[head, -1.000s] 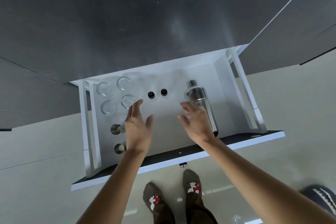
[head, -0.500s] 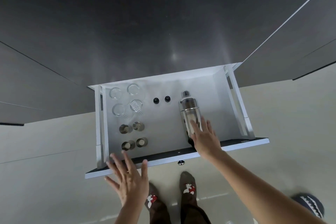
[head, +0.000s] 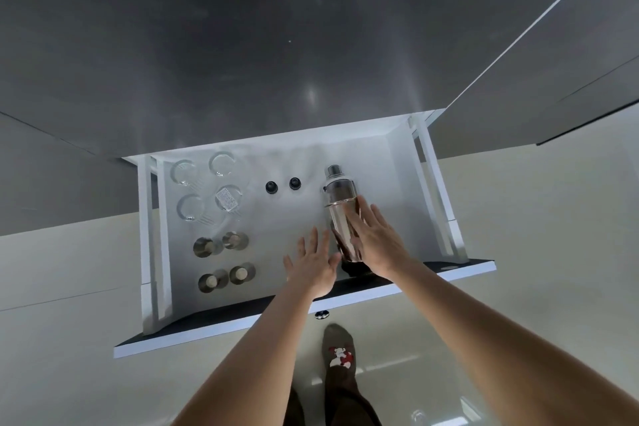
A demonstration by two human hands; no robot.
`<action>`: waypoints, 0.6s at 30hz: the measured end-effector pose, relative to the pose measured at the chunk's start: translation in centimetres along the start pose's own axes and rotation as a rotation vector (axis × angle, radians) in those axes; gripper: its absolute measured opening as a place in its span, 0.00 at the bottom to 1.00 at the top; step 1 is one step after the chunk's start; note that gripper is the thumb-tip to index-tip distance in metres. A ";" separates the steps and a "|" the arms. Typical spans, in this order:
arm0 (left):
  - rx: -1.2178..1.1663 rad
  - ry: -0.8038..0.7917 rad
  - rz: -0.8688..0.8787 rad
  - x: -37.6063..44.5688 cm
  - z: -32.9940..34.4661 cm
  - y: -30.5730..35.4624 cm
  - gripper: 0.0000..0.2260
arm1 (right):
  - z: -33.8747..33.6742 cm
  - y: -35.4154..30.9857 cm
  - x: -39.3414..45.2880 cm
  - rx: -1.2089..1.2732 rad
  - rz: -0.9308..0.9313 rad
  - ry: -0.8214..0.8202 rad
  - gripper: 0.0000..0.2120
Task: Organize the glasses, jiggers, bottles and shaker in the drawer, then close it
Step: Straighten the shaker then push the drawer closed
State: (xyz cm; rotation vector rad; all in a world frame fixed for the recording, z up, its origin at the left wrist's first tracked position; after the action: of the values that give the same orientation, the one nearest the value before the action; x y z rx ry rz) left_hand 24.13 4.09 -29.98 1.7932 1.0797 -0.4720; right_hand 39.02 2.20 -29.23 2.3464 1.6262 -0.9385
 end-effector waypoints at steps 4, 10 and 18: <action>-0.066 -0.027 0.077 0.6 0.5 1.8 0.26 | -0.8 1.8 -0.1 0.133 0.043 0.003 0.34; -0.183 -0.024 0.253 2.4 0.7 4.8 0.26 | -0.8 4.0 -1.1 0.240 0.188 -0.023 0.36; -0.172 -0.067 0.355 3.6 1.9 8.0 0.28 | -1.4 6.4 -2.2 0.219 0.375 -0.032 0.34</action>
State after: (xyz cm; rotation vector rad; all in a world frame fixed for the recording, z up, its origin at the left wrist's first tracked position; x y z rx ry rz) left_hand 33.00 2.87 -29.15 1.7540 0.7115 -0.2142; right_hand 44.78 -1.50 -28.35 2.6325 1.0584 -1.1043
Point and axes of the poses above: each hand's wrist, its own x-axis towards the middle knuckle, its own z-axis out of the palm, y = z × x, the point moved 2 cm from there along x, towards the middle knuckle, and after that the axes turned 11 degrees about z, right-handed, at the moved point
